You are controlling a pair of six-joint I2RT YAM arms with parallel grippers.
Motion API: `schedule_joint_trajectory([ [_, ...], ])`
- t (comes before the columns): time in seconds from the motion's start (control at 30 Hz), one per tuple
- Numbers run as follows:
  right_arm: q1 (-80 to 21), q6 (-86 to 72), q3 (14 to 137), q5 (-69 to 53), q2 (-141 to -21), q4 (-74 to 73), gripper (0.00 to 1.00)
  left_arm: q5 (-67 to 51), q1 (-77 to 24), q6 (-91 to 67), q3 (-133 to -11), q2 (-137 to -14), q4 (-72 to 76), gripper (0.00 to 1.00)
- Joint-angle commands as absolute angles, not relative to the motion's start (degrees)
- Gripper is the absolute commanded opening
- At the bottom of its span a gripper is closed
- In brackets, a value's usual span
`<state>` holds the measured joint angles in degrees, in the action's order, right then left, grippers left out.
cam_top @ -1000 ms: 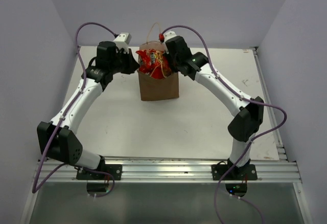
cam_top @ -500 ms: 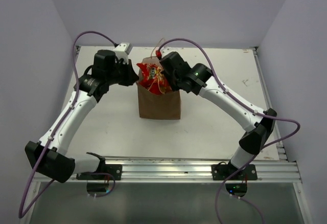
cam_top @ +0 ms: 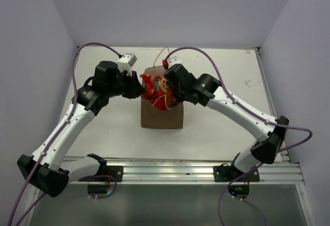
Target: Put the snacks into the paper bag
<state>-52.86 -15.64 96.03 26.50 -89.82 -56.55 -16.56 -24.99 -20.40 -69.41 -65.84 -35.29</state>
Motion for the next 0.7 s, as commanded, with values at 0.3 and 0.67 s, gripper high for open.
schedule_joint_trajectory([
  [0.3, -53.3, -20.6, 105.4, 36.3, -85.3, -58.3, 0.63, 4.2, -27.8, -21.3, -80.4, -58.2, -36.5, 0.75],
  [0.67, -50.5, -28.3, 101.0, 44.7, -83.2, -63.3, 0.64, 8.3, -25.2, -17.6, -83.9, -66.0, -30.3, 0.98],
])
